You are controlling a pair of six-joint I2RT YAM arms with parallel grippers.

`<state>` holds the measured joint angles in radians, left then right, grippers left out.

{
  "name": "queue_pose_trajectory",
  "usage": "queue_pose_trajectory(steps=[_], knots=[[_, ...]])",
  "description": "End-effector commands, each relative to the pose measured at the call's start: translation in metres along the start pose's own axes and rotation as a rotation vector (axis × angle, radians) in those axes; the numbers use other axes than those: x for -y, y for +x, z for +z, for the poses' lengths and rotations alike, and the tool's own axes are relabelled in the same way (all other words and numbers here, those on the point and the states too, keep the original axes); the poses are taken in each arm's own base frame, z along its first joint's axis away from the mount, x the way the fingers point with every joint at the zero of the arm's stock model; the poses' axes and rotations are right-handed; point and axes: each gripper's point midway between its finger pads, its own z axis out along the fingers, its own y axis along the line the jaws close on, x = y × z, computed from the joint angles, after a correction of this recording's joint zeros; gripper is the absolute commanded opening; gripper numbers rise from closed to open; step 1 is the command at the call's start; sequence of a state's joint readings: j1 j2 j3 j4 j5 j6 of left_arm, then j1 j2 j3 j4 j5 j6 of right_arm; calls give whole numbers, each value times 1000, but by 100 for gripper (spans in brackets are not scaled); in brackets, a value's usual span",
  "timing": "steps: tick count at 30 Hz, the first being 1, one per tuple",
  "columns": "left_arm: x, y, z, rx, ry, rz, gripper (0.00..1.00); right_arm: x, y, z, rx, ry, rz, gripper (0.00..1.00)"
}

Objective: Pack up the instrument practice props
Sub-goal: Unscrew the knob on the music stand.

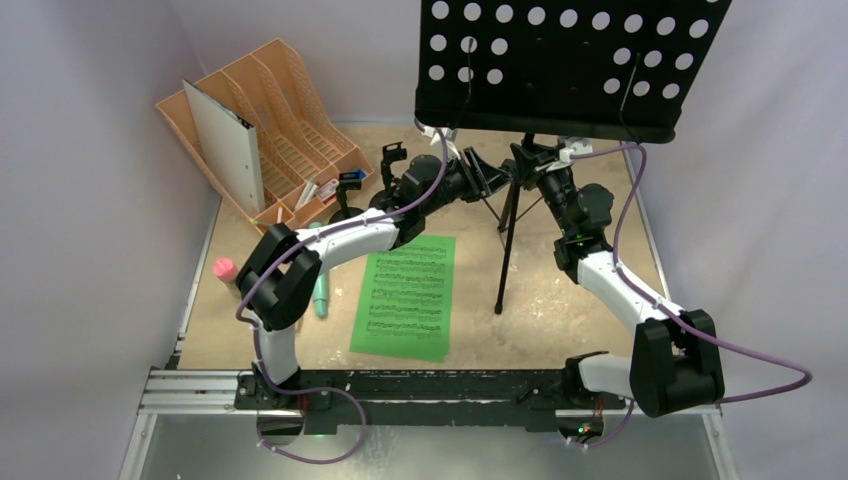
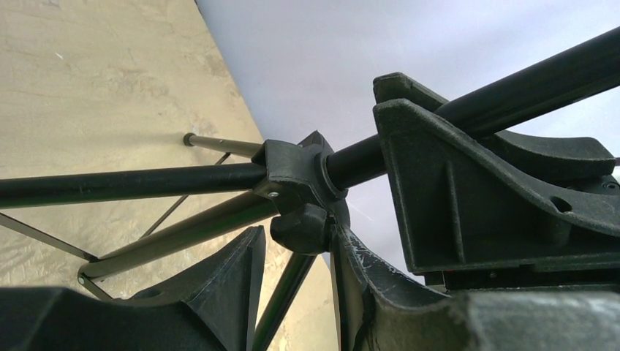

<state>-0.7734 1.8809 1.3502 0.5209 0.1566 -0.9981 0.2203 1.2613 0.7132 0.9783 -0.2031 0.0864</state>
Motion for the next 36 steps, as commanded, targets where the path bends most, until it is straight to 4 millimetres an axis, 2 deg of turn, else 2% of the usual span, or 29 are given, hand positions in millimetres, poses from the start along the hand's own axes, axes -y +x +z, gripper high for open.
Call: queue_pose_trajectory(steps=[1, 8, 13, 30, 33, 36], knots=[[35, -36, -10, 113, 55, 43, 40, -7, -22, -2, 59, -25, -7, 0], [38, -30, -3, 89, 95, -7, 39, -7, -23, -2, 60, -26, -6, 0], [35, -23, -3, 63, 97, -18, 36, -7, -23, -2, 60, -25, -7, 0], [26, -11, 7, 17, 82, -36, 37, -8, -24, -3, 62, -29, -3, 0], [30, -13, 6, 22, 95, -40, 25, -8, -24, -3, 61, -29, -3, 0], [34, -13, 4, 22, 109, -67, 0, -8, -23, -3, 61, -30, -3, 0]])
